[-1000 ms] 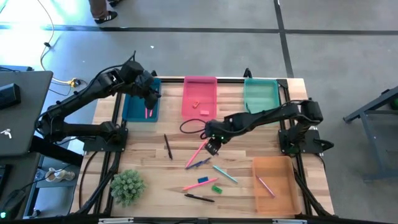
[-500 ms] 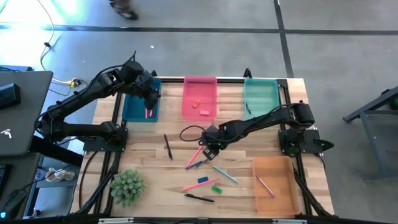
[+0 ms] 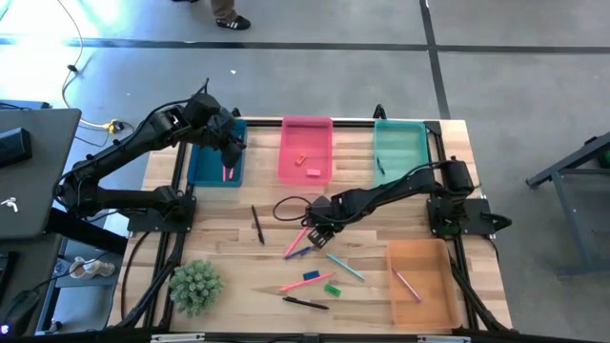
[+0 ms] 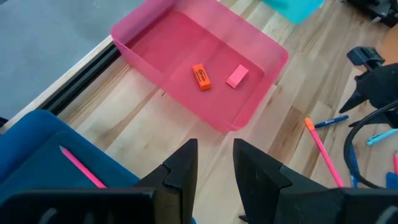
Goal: Sort crayons/erasers/pens/pencils in bins
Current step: Put the blue crayon into the green bin
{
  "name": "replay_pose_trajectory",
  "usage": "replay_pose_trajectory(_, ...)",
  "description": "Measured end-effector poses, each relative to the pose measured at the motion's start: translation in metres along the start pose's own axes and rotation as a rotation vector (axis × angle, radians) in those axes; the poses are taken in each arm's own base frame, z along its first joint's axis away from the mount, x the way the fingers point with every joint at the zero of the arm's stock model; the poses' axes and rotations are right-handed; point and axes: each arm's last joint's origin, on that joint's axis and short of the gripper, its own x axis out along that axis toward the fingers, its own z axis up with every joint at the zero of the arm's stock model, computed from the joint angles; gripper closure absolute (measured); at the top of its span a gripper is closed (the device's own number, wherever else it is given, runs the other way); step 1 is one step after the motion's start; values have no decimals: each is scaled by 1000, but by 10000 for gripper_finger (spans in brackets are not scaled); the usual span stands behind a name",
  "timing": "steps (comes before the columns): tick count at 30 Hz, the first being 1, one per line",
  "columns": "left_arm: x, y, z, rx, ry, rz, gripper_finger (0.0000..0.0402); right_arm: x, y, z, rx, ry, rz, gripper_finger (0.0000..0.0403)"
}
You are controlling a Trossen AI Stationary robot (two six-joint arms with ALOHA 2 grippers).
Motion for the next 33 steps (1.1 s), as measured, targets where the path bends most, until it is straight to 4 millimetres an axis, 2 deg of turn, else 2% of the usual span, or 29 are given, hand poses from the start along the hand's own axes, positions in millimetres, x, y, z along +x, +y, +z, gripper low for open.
replay_pose_trajectory(12, 0, 0, 0, 1, 0, 0, 312, 25, 0, -5, -3, 38, -46, 274)
replay_pose_trajectory(23, 0, 0, 0, 1, 0, 0, 312, 28, -9, -13, 150, 52, -215, 278)
replay_pose_trajectory(33, 0, 0, 0, 31, 0, -1, 312, 27, -14, -14, 93, 85, -248, 358)
